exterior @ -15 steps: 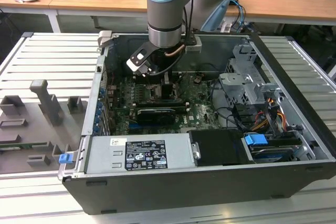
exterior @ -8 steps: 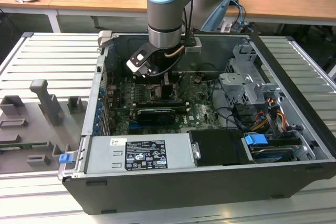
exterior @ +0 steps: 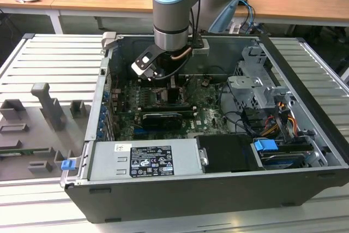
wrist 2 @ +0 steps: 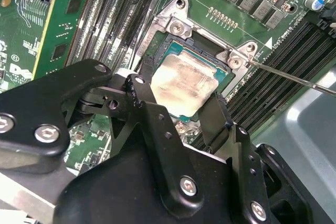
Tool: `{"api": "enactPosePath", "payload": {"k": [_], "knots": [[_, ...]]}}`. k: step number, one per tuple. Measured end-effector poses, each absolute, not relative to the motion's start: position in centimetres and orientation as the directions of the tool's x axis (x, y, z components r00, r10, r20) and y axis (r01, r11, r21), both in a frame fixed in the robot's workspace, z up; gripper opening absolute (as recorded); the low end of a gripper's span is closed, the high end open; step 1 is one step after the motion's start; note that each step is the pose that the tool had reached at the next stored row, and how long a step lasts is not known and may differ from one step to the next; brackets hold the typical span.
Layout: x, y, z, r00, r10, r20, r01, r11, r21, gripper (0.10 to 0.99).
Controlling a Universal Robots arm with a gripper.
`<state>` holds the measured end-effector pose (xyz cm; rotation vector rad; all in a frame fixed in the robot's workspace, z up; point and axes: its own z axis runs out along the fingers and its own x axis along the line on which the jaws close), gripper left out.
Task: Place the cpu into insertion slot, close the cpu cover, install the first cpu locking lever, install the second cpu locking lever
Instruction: 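Place the cpu into insertion slot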
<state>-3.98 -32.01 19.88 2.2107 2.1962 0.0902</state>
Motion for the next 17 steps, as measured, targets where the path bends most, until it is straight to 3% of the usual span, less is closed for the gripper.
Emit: {"api": "enactPosePath", "payload": {"k": [5, 7, 9, 14, 15, 17], "knots": [[-3.98, -32.24, 19.87, 0.006, 1.0, 0.024, 0.998, -0.007, 0.058, 0.616], [-3.98, -32.25, 19.88, 0.006, 1.0, 0.024, 0.998, -0.007, 0.058, 0.537], [-3.98, -32.26, 19.88, 0.006, 1.0, 0.024, 0.998, -0.007, 0.058, 0.533], [-3.98, -32.25, 19.87, 0.006, 1.0, 0.027, 0.998, -0.007, 0.058, 0.545], [-3.98, -32.25, 19.87, 0.006, 1.0, 0.028, 0.998, -0.008, 0.058, 0.612], [-3.98, -32.15, 19.87, 0.006, 0.999, 0.032, 0.998, -0.008, 0.058, 0.612]]}}
